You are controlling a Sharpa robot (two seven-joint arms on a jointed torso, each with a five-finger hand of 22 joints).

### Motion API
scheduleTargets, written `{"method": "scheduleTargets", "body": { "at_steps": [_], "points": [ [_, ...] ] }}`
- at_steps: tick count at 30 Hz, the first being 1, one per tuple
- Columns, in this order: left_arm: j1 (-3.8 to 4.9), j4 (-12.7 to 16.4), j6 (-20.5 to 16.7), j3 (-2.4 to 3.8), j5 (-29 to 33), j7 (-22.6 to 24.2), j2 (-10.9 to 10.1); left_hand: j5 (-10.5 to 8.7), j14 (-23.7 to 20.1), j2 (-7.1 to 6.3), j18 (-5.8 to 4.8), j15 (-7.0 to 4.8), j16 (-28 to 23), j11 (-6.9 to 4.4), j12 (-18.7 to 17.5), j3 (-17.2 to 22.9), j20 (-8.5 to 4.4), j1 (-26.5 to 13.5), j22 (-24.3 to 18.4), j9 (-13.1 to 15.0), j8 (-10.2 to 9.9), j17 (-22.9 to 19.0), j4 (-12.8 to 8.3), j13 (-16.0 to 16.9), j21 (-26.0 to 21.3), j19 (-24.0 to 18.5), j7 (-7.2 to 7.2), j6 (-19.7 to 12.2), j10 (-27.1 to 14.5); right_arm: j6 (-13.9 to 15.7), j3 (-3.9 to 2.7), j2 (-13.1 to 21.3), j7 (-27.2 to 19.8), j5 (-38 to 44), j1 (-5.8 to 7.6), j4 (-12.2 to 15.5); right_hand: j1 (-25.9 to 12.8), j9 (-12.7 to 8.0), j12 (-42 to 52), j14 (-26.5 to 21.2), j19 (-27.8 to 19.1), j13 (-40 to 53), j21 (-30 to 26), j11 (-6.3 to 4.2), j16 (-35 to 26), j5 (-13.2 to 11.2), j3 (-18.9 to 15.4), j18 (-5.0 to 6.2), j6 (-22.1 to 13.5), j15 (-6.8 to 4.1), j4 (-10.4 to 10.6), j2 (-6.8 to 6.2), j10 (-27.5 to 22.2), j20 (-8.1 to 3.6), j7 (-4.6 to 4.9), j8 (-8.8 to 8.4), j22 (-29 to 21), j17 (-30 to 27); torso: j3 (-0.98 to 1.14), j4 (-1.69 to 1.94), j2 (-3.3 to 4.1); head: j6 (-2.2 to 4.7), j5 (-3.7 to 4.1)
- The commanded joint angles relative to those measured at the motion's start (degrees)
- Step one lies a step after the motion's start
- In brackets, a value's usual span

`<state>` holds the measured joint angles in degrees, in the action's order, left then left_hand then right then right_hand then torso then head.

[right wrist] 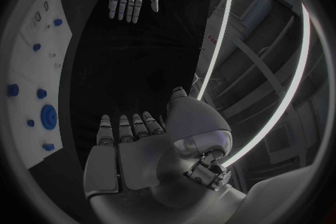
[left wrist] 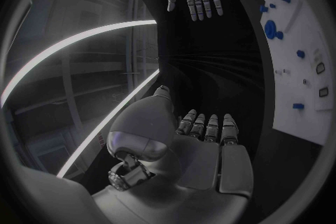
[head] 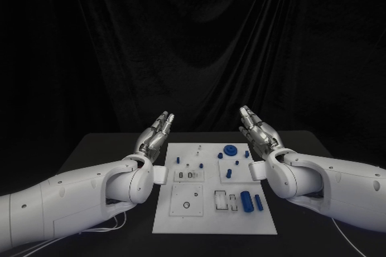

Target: Assemble the parts on the task board

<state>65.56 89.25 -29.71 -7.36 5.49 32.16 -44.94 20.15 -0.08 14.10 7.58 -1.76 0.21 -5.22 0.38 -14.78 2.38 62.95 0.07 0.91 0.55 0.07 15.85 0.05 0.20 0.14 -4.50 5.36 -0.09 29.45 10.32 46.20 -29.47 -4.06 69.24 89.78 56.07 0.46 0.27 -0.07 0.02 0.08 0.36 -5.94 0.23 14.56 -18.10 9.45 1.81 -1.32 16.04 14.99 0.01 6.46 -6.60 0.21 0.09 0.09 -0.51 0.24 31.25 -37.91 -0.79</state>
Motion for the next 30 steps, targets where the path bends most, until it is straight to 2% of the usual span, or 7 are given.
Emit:
{"method": "scheduleTargets", "body": {
  "at_steps": [1,10,14,20,25,27,30],
  "points": [
    [1.37,-0.1,13.9,-1.09,5.5,5.8,0.0,0.86,0.1,0.58,1.18,0.63,-0.2,0.34,-0.4,-0.5,1.28,2.8,-0.1,0.1,0.4,-0.1,0.9,-0.1,-0.2,-0.1,0.4,0.7,0.1,-12.4,1.15,0.4,1.9,-3.8,1.59,-0.1,2.8,0.1,-0.3,0.1,0.0,-0.1,-0.4,1.06,-0.2,0.9,-0.9,0.75,0.7,1.14,0.5,0.35,0.0,1.0,0.58,0.49,-0.1,-0.1,-0.03,0.01,0.01,-0.01,0.0],
    [3.96,-0.4,24.5,-4.23,9.5,9.1,-0.1,0.87,0.1,0.73,1.19,1.42,-0.2,1.73,-0.4,-0.5,2.02,3.2,-0.1,0.1,0.4,-0.1,0.9,-0.1,-0.2,-0.1,0.58,0.8,0.1,-18.6,3.79,0.8,2.5,-5.5,4.02,-0.1,5.1,0.2,-0.3,0.1,0.0,-0.1,-0.4,1.86,-0.2,5.0,-0.2,0.76,1.0,1.37,0.2,-0.15,0.0,1.45,2.21,0.56,-0.1,-0.1,-0.03,0.01,0.01,-0.01,0.0],
    [4.42,-0.4,26.3,-4.78,10.2,9.7,-0.1,0.88,0.1,0.84,1.11,1.87,-0.2,2.44,-0.4,-0.3,2.36,3.7,-0.1,0.1,0.5,-0.1,0.8,-0.1,-0.2,-0.1,0.94,1.1,0.1,-18.7,3.85,0.8,2.5,-5.5,4.07,-0.1,14.9,0.2,-0.3,0.1,0.0,-0.1,-0.4,2.36,-0.2,43.0,6.7,0.76,1.0,1.26,-3.4,-3.23,0.0,1.71,2.96,0.52,-0.1,-0.1,-0.03,0.01,0.01,-0.01,0.0],
    [4.17,-4.4,29.5,-4.8,7.6,9.9,-0.6,0.88,0.1,0.96,0.99,2.29,-0.2,2.76,-0.4,-0.1,2.69,4.6,-0.1,0.2,0.5,-0.1,0.8,-0.1,-0.2,-0.1,1.98,1.3,0.1,-18.9,3.85,2.2,1.8,-5.6,4.1,-0.8,17.7,0.2,-0.3,0.1,0.0,-0.1,-0.4,2.46,-0.2,43.2,15.0,0.76,1.1,1.53,-12.6,-4.19,0.0,1.77,2.44,0.55,-0.1,-0.1,-0.09,0.09,0.11,-3.08,0.04],
    [4.15,-4.6,29.4,-4.8,7.5,9.8,-0.9,0.88,0.1,0.88,0.9,2.64,-0.2,3.31,-0.4,0.4,2.95,6.7,-0.1,0.2,0.6,-0.1,0.7,-0.1,-0.2,-0.1,2.79,1.7,0.1,-18.8,3.85,2.5,1.9,-5.5,4.1,-1.1,3.7,0.2,-0.3,0.1,0.0,-0.1,-0.4,3.09,-0.2,42.9,47.4,0.77,1.2,1.77,-31.5,-9.33,0.0,1.87,2.51,0.57,-0.1,-0.1,-0.05,0.02,0.15,-3.67,-0.17],
    [4.15,-4.8,29.2,-4.8,7.1,9.9,-1.1,0.87,0.1,0.66,0.9,2.7,-0.2,3.42,-0.4,0.5,3.02,7.7,-0.1,0.2,0.6,-0.1,0.7,-0.1,-0.2,-0.1,2.91,1.9,0.1,-18.6,3.85,2.7,2.0,-5.4,4.11,-1.1,-2.8,0.3,-0.3,0.1,0.0,-0.1,-0.4,2.27,-0.2,42.8,73.8,0.78,1.4,1.77,-29.3,-16.35,0.0,1.92,3.19,0.64,-0.1,-0.1,-0.06,0.09,0.15,-3.95,-0.05],
    [4.15,-5.0,28.7,-4.8,6.1,10.0,-1.5,0.87,0.1,0.18,0.9,2.85,-0.2,3.57,-0.4,0.9,3.18,10.3,-0.1,0.3,0.6,-0.1,0.6,-0.1,-0.2,-0.1,3.27,2.1,0.1,-18.1,3.85,3.2,2.1,-5.3,4.13,-1.1,-0.7,0.2,-0.3,0.1,0.0,-0.1,-0.4,2.37,-0.2,42.9,75.4,0.78,1.2,1.99,-27.7,-19.76,0.0,2.0,3.34,0.57,-0.1,-0.1,-0.07,0.01,0.14,-4.58,-0.01]
  ]
}}
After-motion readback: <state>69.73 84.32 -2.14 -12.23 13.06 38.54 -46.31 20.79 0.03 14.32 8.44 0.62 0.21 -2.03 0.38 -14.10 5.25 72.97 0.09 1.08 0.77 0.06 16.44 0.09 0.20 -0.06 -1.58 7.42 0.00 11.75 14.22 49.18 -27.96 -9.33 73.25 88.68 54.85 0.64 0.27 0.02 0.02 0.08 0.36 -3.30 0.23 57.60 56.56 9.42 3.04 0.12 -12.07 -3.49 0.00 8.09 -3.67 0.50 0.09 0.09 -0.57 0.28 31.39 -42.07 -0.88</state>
